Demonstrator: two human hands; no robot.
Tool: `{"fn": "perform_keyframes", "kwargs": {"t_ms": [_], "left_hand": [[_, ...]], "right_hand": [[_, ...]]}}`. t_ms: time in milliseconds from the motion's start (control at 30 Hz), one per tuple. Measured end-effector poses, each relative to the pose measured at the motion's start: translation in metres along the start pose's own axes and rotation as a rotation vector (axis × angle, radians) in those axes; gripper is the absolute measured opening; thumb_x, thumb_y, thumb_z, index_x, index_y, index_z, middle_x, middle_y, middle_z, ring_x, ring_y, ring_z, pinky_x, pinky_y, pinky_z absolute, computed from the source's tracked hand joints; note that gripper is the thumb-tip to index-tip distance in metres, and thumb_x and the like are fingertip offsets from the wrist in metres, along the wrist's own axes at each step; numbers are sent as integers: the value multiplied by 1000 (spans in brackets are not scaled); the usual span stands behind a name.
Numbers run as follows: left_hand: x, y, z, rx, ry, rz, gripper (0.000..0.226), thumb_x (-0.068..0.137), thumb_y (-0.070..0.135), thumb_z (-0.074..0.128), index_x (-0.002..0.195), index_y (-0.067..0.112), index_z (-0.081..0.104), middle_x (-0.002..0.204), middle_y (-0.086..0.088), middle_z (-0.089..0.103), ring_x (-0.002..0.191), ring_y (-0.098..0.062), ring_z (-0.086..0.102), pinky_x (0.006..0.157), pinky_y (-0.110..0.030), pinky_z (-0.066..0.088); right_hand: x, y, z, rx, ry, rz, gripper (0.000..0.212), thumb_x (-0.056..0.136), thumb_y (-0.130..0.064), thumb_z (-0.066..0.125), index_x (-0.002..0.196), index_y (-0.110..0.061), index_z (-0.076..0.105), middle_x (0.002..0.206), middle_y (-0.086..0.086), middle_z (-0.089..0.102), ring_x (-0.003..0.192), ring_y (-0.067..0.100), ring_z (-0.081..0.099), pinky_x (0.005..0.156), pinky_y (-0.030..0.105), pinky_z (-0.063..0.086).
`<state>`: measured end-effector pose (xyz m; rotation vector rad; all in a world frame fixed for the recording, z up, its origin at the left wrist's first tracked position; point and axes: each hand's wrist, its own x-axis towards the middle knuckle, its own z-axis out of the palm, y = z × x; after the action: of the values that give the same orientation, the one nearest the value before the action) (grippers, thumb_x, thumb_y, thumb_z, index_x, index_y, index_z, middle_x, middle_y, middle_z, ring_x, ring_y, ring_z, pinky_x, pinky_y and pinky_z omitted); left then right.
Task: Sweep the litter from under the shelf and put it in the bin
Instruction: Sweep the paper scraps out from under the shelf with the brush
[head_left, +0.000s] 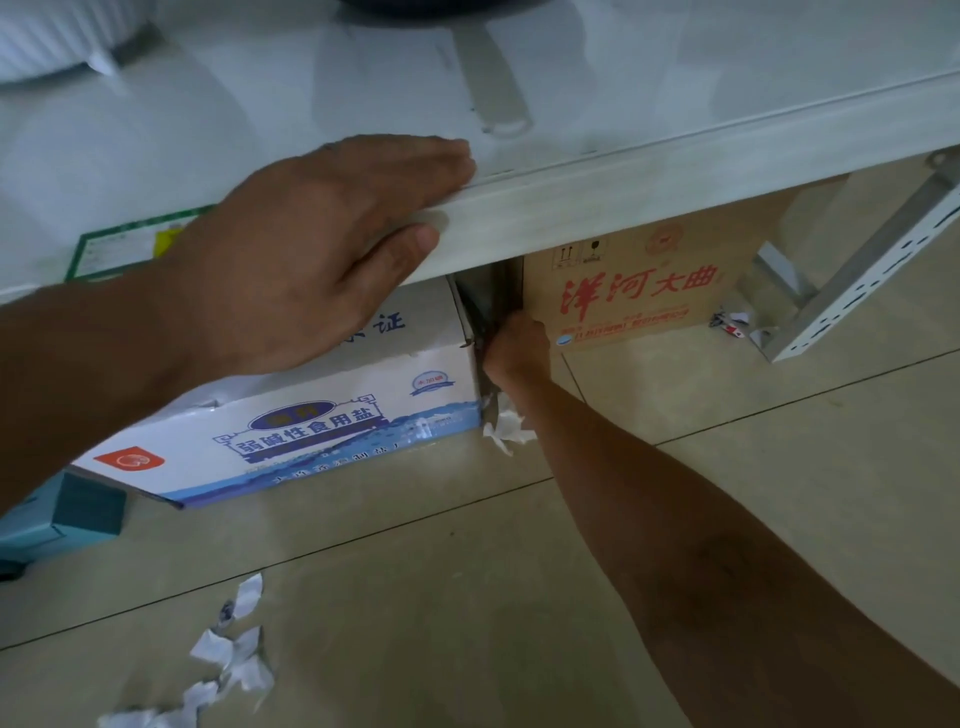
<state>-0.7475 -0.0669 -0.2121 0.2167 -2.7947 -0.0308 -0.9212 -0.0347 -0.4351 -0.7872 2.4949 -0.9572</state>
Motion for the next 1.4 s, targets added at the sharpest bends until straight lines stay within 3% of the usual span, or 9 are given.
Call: {"fn": "perform_keyframes", "kwargs": {"t_ms": [133,300,433,567,800,967,1100,1300,1400], "left_hand": [[-3,-2,1,11,-1,21,49,102,25,40,147,8,46,153,-7,47,143,-23,42,116,-41,35],[0,1,2,21,3,29,48,103,25,40,146,5,48,151,-10,49,141,-25,44,116,-36,34],[-1,0,-2,21,-6,14,49,103,26,40,147,7,47,153,-8,47,141,-24,43,116,-36,34],[-1,0,2,5,-20,11,49,103,27,40,148,9,46,154,-6,46,143,-22,42,116,-39,35],[-1,-1,2,12,-7,8,49,103,28,39,148,9,46,154,-6,46,143,-20,40,117,-30,29],[1,1,2,11,6,13,49,103,28,40,148,9,46,153,-7,47,141,-23,44,117,-35,33],[-1,0,0,-3,-8,-15,50,101,29,39,147,10,47,154,-6,46,142,-23,44,116,-39,35],[-2,0,3,13,9,-7,49,103,29,40,148,10,46,153,-7,47,141,-23,44,117,-34,33],[0,0,4,20,-1,3,51,103,32,38,149,10,45,154,-7,46,142,-25,43,117,-41,35]], "right_hand": [[-20,18,-29,-73,-70,29,26,92,-28,56,97,-4,64,92,12,71,83,29,69,77,41,59],[-44,36,-59,38,61,-64,42,88,-16,49,47,-19,37,49,-2,42,56,25,50,59,31,40],[-17,8,-30,49,19,-116,26,93,-19,54,73,-14,69,72,8,68,67,25,67,59,28,46],[-5,1,-15,-87,1,-34,17,90,-10,63,104,-3,67,103,14,72,97,28,70,74,29,52],[-33,38,-61,-81,-214,39,27,91,-23,56,101,1,66,81,12,64,67,24,64,56,27,49],[-34,39,-66,187,0,9,31,87,-17,48,74,6,65,63,23,62,50,34,63,53,45,58],[-31,27,-42,253,-215,132,32,93,-24,49,92,3,66,71,12,62,55,23,58,55,31,51],[-63,57,-79,83,-240,167,26,86,-16,53,77,4,66,56,11,62,26,12,52,35,19,40],[-68,60,-88,134,-120,112,29,85,-14,50,81,12,64,60,15,56,34,15,51,38,20,42]]}}
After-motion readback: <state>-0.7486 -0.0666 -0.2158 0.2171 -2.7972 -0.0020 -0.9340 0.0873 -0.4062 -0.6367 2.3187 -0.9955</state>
